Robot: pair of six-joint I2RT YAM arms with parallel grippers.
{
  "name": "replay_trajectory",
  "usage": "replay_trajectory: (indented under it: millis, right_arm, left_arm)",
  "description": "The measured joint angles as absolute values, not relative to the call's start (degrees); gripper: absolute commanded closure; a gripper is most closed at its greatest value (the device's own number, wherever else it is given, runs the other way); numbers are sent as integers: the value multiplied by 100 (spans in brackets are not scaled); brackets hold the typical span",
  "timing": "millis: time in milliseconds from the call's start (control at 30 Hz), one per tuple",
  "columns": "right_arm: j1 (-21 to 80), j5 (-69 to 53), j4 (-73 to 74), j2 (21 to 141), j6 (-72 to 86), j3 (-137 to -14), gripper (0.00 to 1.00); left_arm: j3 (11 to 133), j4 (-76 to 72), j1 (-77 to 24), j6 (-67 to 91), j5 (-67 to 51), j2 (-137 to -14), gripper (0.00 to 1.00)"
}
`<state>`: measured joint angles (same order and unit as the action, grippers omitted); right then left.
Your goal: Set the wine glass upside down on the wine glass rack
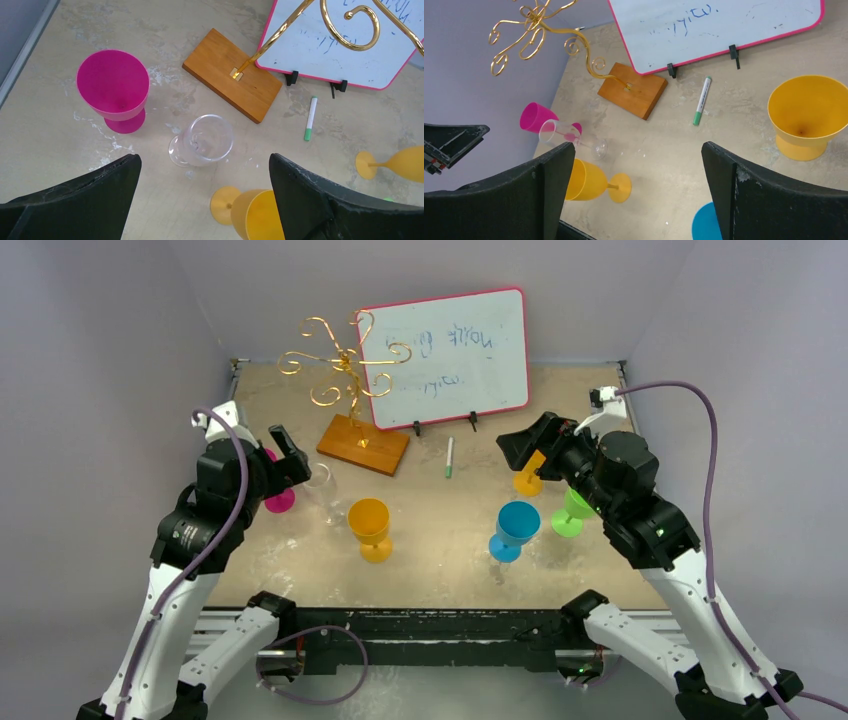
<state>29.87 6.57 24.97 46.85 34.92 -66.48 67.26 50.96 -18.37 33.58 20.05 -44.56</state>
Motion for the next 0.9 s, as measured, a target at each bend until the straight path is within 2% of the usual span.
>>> replay_trajectory:
  millis: [367,500,567,800,900]
  right_arm:
    - [2987,655,2497,4700,3489,-6648,0]
    - [2987,655,2497,4740,3489,-6648,0]
    - [2987,655,2497,4757,3489,-6648,0]
    - [2987,646,2497,4759,3448,-6648,0]
    - [2987,639,2497,4759,3409,-6635,1]
  left_arm:
    - [6722,5083,-1837,3361,2209,-4451,0]
    - [6650,5072,-1837,3415,2506,-4484,4]
    - [6635,5083,-1839,3546,2770,-4565,8]
    - [6635,5315,-1837,4169,3688,-5094,31]
    - [6628,5443,-1837,4377,3979,-5439,36]
